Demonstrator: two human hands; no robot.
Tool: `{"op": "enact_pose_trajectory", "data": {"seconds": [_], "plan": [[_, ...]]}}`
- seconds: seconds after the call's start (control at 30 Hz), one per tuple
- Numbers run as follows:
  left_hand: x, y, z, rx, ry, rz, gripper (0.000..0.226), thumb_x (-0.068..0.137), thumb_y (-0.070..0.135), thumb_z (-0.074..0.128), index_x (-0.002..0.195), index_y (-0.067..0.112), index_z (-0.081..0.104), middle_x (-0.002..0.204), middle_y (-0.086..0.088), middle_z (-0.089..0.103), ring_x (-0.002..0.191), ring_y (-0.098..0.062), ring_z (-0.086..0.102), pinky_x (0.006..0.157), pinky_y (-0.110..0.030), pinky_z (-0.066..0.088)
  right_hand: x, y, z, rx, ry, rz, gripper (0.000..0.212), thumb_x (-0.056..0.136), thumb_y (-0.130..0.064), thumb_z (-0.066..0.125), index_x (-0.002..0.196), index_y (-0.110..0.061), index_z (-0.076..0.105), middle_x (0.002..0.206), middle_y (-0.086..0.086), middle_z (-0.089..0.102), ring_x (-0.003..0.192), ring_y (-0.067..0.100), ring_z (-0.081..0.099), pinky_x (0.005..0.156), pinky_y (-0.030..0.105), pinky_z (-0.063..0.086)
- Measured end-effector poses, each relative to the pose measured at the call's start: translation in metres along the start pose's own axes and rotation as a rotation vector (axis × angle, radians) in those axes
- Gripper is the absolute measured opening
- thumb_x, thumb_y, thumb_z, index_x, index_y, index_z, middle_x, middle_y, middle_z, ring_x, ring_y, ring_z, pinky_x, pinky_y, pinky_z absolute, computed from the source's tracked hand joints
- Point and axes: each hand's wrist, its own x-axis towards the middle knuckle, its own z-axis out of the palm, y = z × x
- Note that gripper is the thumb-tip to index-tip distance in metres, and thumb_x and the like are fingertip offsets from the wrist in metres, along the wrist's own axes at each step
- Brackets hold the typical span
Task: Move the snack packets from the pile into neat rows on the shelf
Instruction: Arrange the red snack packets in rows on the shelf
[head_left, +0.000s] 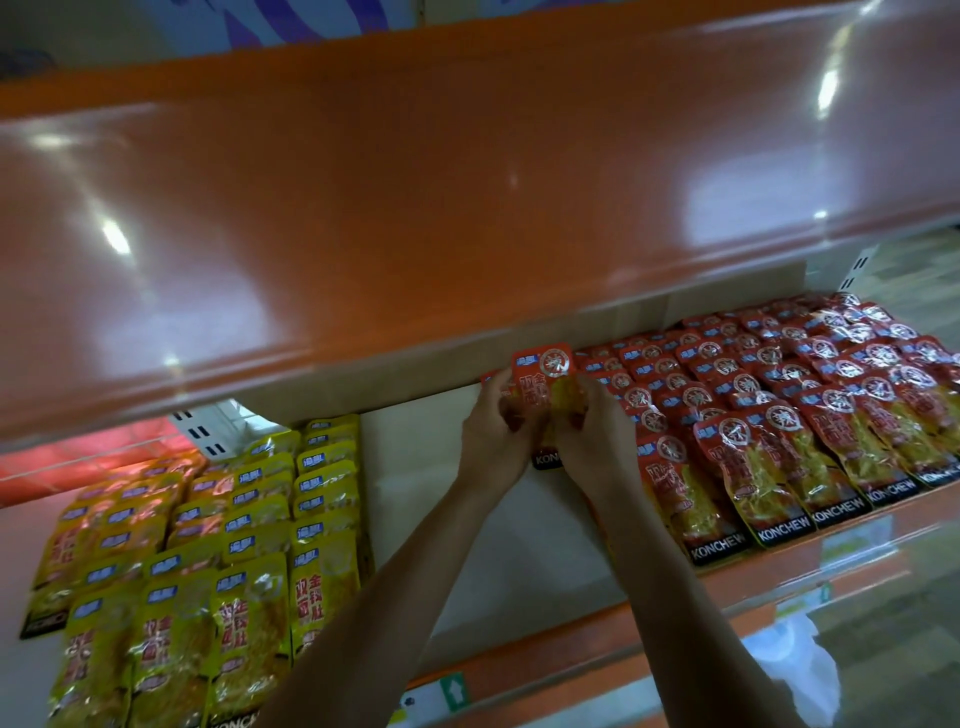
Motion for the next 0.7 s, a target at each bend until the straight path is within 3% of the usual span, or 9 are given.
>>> {"op": "enact_pose_trajectory", "data": {"seconds": [0.07,0.13,0.23,0.43,0.7], "plan": [[0.002,-0.007,-0.002,-0.011,0.075,-0.04,0.052,0.083,0.029,0.073,0.13,0.027,0.052,0.102,0.011,0.069,0.089,-0.001,0.065,0.081,-0.023,0.055,0.0,0.0,0.002,-0.081,-0.005,-0.02,0.044,0.091,-0.021,0.057,0.134,-0.01,0.049,0.126,0.01,0.055,0.116,0.028,0.052,0.094,0.034,0.043],[0.004,-0.013,-0.007,0.04,0.142,-0.097,0.051,0.085,0.027,0.07,0.132,0.024,0.051,0.105,0.0,0.07,0.082,-0.002,0.064,0.07,-0.016,0.052,-0.002,0.002,-0.001,-0.14,0.014,-0.036,0.048,0.092,-0.021,0.057,0.137,-0.011,0.047,0.132,0.01,0.049,0.123,0.027,0.045,0.098,0.033,0.038],[0.006,-0.017,-0.011,0.111,0.132,-0.155,0.049,0.088,0.022,0.067,0.134,0.018,0.05,0.105,-0.005,0.069,0.078,-0.005,0.061,0.061,-0.01,0.045,-0.005,0.006,-0.005,-0.177,0.031,-0.058,0.051,0.09,-0.014,0.059,0.14,-0.012,0.045,0.136,0.009,0.048,0.127,0.025,0.041,0.102,0.031,0.035],[0.012,-0.016,-0.008,0.302,0.134,-0.141,0.046,0.087,0.025,0.068,0.129,0.012,0.056,0.11,-0.009,0.069,0.095,-0.019,0.066,0.081,-0.027,0.047,-0.009,0.016,-0.006,-0.244,-0.011,-0.083,0.047,0.09,-0.01,0.055,0.137,-0.011,0.048,0.139,0.006,0.05,0.13,0.023,0.041,0.106,0.033,0.035],[0.02,-0.022,-0.004,0.573,0.101,-0.093,0.041,0.086,0.036,0.067,0.119,0.012,0.061,0.109,-0.008,0.068,0.1,-0.023,0.063,0.084,-0.034,0.049,-0.012,0.024,-0.005,-0.31,-0.059,-0.075,0.05,0.09,-0.009,0.055,0.139,-0.008,0.045,0.141,0.007,0.048,0.133,0.023,0.038,0.111,0.033,0.031]]}}
